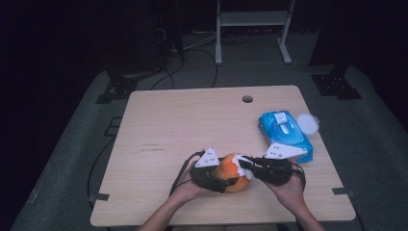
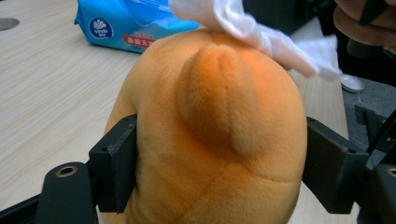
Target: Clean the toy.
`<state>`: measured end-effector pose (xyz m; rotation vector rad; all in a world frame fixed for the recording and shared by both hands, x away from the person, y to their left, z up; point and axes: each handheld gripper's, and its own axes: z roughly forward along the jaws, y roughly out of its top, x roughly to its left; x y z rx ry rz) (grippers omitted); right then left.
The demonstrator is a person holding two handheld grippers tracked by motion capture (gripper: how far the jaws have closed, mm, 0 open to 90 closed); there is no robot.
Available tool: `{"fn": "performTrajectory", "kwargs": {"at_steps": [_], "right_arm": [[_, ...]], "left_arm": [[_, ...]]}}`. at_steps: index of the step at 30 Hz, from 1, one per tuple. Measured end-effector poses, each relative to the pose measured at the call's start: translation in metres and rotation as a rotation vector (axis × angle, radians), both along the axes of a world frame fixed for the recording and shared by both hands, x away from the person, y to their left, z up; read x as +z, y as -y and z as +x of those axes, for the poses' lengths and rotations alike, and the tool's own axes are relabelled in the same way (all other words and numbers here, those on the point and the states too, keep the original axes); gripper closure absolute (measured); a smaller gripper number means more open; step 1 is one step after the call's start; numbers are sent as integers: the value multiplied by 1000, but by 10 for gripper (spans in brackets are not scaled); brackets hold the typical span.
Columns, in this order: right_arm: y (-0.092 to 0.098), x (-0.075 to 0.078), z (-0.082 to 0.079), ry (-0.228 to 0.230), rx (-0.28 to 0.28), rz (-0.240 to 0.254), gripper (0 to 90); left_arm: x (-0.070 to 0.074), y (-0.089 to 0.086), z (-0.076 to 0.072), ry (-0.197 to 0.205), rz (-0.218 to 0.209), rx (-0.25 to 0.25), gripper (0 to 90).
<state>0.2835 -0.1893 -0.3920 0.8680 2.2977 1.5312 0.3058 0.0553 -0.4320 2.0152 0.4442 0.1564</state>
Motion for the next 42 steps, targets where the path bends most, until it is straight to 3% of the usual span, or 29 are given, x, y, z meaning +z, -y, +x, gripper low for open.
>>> {"fn": "performTrajectory", "kwargs": {"at_steps": [5,9,12,14,18,20,22,25,27,31,33,36,38,42], "right_arm": [[21,-8,11,-44,-62,5,795],[18,-5,9,-44,-43,24,800],[12,-5,8,-52,-12,16,799],[13,-6,9,-63,-8,19,799],[12,-3,6,-60,-6,25,801],[4,1,1,-58,47,54,801],[-6,4,-5,-46,79,40,801],[-9,6,-6,-11,69,-6,800],[-1,3,-1,3,21,-43,800],[17,-6,6,-51,-26,-21,799],[17,-6,5,-66,-17,-3,800],[6,-1,-1,-62,41,17,801],[-2,0,-3,-50,71,7,801],[1,2,0,-24,44,-25,798]], "left_arm": [[-3,4,-5,41,11,-32,210],[-5,5,-6,44,2,-50,181],[-3,-1,-2,15,-22,-65,98],[-4,-7,3,-31,-68,-67,91],[-7,-2,-2,-4,-59,-59,163],[-8,2,-6,17,-47,-54,167],[-7,5,-7,27,-29,-59,167],[-7,1,-7,20,-35,-56,182],[-8,1,-7,22,-35,-60,182],[-9,3,-8,61,-33,-103,162],[-9,5,-10,66,-14,-109,165],[-9,6,-13,84,6,-116,187],[-9,5,-14,95,22,-119,206],[-9,4,-14,93,13,-111,230]]}}
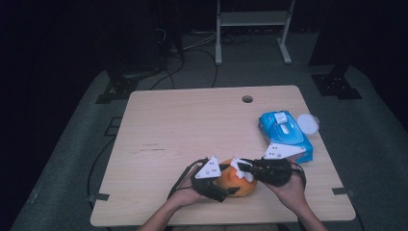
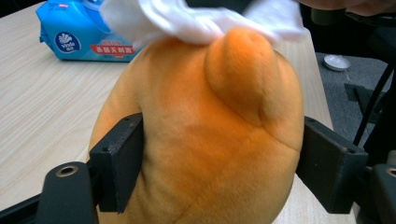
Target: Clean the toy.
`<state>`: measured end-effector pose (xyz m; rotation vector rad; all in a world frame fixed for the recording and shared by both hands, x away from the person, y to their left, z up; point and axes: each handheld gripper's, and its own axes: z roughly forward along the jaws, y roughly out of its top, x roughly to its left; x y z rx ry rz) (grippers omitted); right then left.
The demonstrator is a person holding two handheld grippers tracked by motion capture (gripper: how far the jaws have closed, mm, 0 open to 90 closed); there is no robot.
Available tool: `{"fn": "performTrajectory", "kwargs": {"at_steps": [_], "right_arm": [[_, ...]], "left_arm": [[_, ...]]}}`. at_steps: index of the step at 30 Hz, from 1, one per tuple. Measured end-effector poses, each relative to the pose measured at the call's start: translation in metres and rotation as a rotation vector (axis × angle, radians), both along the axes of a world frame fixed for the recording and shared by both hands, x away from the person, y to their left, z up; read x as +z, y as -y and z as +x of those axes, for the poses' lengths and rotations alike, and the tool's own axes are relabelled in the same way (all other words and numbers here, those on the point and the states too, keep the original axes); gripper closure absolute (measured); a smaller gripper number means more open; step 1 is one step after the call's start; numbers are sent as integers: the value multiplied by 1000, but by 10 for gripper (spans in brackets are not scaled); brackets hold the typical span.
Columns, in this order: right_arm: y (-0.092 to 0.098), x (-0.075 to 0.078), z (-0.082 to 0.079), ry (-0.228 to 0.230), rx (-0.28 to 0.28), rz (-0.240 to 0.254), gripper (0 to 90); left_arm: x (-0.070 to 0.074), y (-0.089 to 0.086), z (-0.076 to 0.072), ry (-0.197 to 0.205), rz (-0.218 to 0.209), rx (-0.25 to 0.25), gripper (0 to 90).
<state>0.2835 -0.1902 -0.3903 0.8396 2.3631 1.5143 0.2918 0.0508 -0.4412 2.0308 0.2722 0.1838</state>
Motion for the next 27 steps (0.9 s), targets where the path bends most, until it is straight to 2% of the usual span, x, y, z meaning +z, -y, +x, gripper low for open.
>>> {"fn": "performTrajectory", "kwargs": {"at_steps": [3,6,8,10,13,15,16,20,22,25,26,27], "right_arm": [[13,-5,7,-15,-54,-18,798],[19,-8,12,-50,-62,1,798],[15,-10,12,-38,-63,-14,798],[16,-10,13,-34,-65,-22,798],[24,-13,17,-28,-106,-53,798],[33,-17,18,-63,-110,-15,799],[33,-17,17,-65,-108,-14,800],[26,-8,8,-43,-65,-5,805],[20,-1,3,-40,-18,35,804],[6,9,-7,-25,56,63,805],[1,11,-9,-8,64,45,805],[-5,12,-12,16,65,6,805]], "left_arm": [[0,3,-2,14,7,-8,229],[1,8,-3,36,24,-19,222],[2,8,-4,38,40,-15,223],[2,7,-3,35,33,-10,235],[2,5,-2,28,20,-3,237],[1,5,-1,31,17,-6,237],[1,5,-1,34,17,-4,237],[0,4,0,14,4,9,236],[0,3,2,-2,-9,18,236],[0,5,2,1,-8,18,236],[0,6,2,8,5,18,236],[0,6,1,10,9,22,237]]}}
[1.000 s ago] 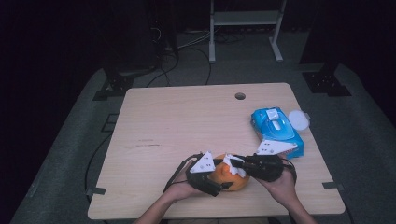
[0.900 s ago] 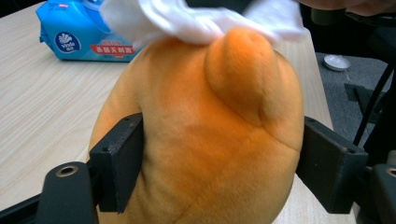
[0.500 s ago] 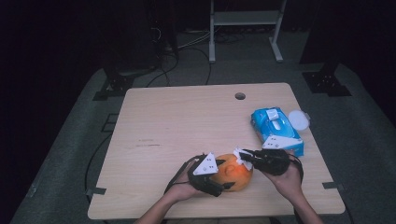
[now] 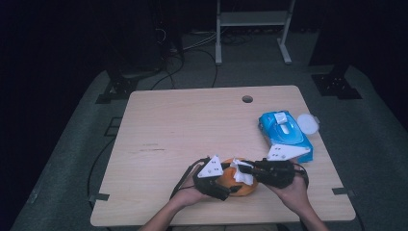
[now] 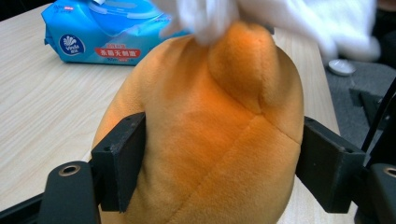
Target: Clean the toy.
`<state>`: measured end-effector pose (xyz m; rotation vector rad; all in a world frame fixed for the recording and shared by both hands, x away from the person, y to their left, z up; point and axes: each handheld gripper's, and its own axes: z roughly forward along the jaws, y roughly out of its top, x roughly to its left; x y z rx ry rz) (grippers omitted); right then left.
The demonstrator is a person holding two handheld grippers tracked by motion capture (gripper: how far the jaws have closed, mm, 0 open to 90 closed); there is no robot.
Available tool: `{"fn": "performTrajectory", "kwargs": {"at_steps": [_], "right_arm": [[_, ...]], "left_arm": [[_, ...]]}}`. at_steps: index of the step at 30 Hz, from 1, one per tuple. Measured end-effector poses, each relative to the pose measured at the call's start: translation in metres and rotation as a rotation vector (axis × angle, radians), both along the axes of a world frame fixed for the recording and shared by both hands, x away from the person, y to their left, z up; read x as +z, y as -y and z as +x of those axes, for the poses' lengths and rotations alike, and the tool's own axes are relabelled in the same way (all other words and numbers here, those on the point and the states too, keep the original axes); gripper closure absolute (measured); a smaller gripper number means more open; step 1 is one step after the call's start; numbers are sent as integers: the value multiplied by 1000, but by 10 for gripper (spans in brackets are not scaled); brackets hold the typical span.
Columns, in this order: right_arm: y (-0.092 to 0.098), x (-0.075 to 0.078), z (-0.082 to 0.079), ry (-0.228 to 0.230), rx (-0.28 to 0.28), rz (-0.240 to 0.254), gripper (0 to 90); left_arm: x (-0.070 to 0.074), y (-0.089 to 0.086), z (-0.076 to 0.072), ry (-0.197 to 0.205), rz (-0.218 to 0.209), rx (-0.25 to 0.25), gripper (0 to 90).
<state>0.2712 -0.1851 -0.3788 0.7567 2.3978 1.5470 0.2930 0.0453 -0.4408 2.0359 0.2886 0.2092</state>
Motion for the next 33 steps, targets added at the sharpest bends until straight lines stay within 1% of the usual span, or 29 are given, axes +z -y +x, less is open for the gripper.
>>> {"fn": "performTrajectory", "kwargs": {"at_steps": [1,3,4,5,7,9,11,12,13,14,15,16,17,19,20,23,25,27,28,30,31,32,33], "right_arm": [[-3,-1,-1,11,0,-22,805],[0,-3,3,-4,-15,-21,805],[4,-5,7,-8,-44,-25,805],[8,-7,10,-15,-58,-23,805],[19,-13,17,-41,-99,-16,804],[32,-20,23,-70,-137,-3,805],[42,-22,27,-76,-177,-5,804],[46,-22,27,-81,-187,9,804],[47,-21,26,-78,-188,23,804],[46,-19,24,-78,-174,37,804],[42,-17,22,-73,-145,54,804],[36,-15,19,-61,-118,53,803],[31,-14,17,-49,-107,37,801],[20,-12,14,-3,-97,-23,801],[20,-13,15,2,-103,-28,801],[31,-19,22,-14,-160,-42,802],[41,-24,26,-49,-186,-20,802],[40,-24,25,-59,-181,-3,802],[37,-23,23,-58,-164,8,802],[25,-19,18,-48,-112,19,802],[20,-17,16,-50,-81,33,801],[13,-15,13,-46,-55,30,801],[10,-14,12,-43,-42,26,801]], "left_arm": [[0,-1,0,-3,-4,3,240],[0,-1,0,-10,-9,10,243],[0,-2,0,-7,-6,8,243],[1,-2,0,-7,-7,7,243],[0,-5,2,-18,-17,7,243],[-1,-8,5,-39,-36,10,243],[-1,-10,8,-59,-50,19,243],[-1,-11,10,-70,-60,27,244],[-1,-12,11,-81,-68,35,243],[-2,-13,12,-90,-77,40,243],[-2,-14,13,-98,-80,43,243],[-2,-14,14,-103,-84,43,243],[-2,-15,14,-102,-84,41,243],[-2,-19,16,-103,-84,35,243],[-2,-20,17,-108,-89,37,243],[-2,-25,20,-122,-103,47,243],[-3,-28,24,-148,-125,55,243],[-4,-28,26,-159,-135,60,243],[-4,-29,26,-163,-138,63,243],[-5,-30,28,-174,-147,75,242],[-6,-31,28,-190,-152,83,242],[-6,-32,29,-193,-156,85,243],[-6,-34,30,-199,-158,87,243]]}}
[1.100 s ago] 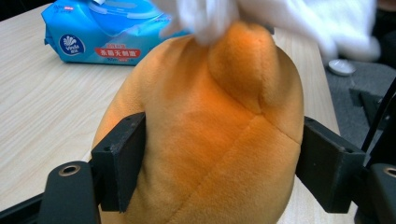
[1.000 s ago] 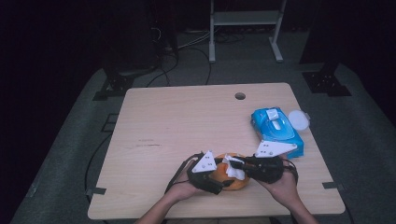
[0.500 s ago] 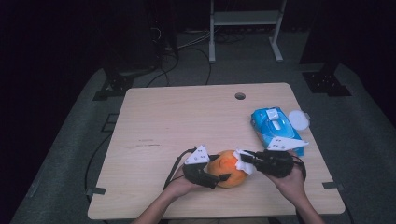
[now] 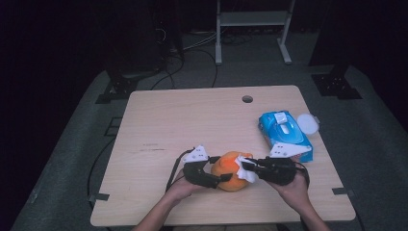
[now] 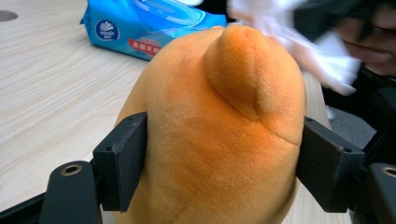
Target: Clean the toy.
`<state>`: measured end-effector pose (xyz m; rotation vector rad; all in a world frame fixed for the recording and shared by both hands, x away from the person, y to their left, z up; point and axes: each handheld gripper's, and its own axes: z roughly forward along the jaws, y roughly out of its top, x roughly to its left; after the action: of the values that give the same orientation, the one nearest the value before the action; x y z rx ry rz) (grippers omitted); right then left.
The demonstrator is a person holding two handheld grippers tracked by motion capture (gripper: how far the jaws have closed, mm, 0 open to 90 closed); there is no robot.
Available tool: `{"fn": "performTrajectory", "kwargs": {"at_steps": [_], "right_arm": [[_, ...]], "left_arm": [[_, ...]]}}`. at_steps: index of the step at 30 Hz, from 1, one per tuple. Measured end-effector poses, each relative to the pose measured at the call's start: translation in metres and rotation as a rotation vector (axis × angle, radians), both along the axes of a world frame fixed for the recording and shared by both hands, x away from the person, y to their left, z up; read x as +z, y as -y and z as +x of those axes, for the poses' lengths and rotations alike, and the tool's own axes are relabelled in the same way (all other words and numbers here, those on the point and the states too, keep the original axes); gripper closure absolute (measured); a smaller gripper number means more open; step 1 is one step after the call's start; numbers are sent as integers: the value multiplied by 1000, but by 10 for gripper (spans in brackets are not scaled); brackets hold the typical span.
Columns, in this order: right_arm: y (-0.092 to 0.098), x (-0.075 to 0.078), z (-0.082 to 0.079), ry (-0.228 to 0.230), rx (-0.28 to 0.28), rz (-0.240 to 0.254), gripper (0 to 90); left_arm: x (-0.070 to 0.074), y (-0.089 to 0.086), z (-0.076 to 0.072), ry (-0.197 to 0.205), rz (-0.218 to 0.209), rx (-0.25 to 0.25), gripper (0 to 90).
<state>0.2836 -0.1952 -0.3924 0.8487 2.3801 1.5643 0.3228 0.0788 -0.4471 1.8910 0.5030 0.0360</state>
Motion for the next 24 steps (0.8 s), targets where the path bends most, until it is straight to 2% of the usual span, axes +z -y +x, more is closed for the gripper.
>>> {"fn": "performTrajectory", "kwargs": {"at_steps": [2,5,8,10,12,17,21,24], "right_arm": [[-4,1,-1,9,4,-14,802],[4,-4,5,6,-32,-26,802],[18,-13,15,-39,-82,-11,801],[22,-14,17,-44,-100,-12,802],[19,-13,15,-38,-95,-11,802],[1,-9,4,-13,-18,-12,801],[11,-12,10,-22,-55,-9,801],[24,-16,19,-46,-100,26,799]], "left_arm": [[0,-1,0,-3,1,0,243],[1,-2,1,-6,2,1,243],[0,-7,5,-41,-24,15,241],[-2,-11,9,-75,-55,33,241],[-3,-13,11,-82,-60,36,241],[-5,-17,13,-122,-82,61,231],[-1,-12,8,-71,-43,31,244],[0,-6,3,-43,-23,4,242]]}}
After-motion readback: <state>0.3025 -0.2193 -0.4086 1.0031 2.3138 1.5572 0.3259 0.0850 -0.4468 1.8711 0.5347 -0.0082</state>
